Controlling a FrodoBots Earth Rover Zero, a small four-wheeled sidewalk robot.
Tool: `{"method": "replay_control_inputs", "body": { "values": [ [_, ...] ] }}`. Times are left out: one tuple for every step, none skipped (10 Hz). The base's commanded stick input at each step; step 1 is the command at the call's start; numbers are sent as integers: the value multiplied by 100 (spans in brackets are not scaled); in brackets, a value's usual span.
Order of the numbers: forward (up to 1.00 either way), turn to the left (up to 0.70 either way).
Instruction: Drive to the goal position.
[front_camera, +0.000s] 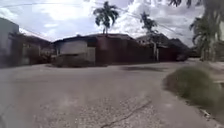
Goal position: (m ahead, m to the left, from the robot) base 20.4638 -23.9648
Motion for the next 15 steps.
{"method": "replay_control_inputs", "body": {
  "values": [
    [100, -33],
    [100, -17],
    [100, -6],
    [100, -2],
    [100, 0],
    [100, 0],
    [100, 0],
    [100, -1],
    [100, -16],
    [100, -39],
    [100, -40],
    [100, -40],
    [100, -40],
    [100, -40],
    [100, -40]
  ]
}}
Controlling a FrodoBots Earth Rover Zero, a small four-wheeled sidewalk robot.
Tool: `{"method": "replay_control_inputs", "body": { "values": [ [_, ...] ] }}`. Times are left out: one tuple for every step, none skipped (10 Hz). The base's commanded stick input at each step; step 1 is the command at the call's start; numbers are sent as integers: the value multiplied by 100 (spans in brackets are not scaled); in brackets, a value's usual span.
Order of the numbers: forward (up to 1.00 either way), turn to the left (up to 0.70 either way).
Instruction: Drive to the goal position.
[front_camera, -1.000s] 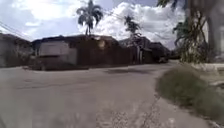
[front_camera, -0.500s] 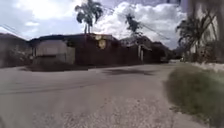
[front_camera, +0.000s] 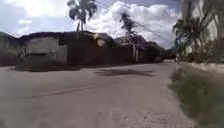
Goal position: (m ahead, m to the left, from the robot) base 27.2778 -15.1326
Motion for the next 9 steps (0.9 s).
{"method": "replay_control_inputs", "body": {
  "values": [
    [100, -40],
    [100, -40],
    [100, -40],
    [100, -40],
    [100, -40],
    [100, -28],
    [100, -6],
    [100, 0],
    [100, 0]
  ]
}}
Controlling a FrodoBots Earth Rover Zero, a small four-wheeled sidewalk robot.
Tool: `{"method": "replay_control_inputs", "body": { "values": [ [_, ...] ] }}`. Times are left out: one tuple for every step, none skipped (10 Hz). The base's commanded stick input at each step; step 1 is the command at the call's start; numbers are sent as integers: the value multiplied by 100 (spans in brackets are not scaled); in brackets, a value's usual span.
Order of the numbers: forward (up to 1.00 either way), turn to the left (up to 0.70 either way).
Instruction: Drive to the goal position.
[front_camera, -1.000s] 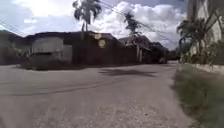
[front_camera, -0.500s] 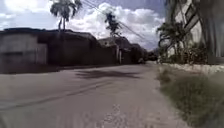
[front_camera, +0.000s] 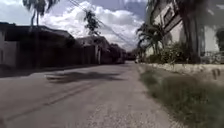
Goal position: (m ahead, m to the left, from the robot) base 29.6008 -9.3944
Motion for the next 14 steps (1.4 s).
{"method": "replay_control_inputs", "body": {
  "values": [
    [100, 0],
    [100, 0],
    [100, 0],
    [100, 0],
    [100, 0],
    [100, 0],
    [100, -39],
    [100, -40],
    [100, -40],
    [100, -40],
    [100, -40],
    [100, -40],
    [100, -39],
    [100, -39]
  ]
}}
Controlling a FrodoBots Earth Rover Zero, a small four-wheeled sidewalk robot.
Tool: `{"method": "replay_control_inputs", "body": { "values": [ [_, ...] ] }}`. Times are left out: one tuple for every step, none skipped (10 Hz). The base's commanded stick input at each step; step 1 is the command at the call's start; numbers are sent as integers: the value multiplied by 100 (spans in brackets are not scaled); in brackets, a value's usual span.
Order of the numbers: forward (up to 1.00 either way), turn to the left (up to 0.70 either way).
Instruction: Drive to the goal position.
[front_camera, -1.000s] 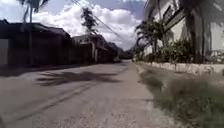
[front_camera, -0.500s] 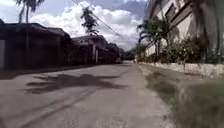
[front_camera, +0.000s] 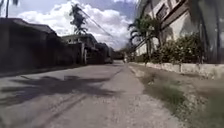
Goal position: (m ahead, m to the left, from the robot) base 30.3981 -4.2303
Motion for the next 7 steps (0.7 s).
{"method": "replay_control_inputs", "body": {
  "values": [
    [100, -39],
    [100, -4],
    [100, 0],
    [100, 0],
    [100, 0],
    [100, 0],
    [100, 0]
  ]
}}
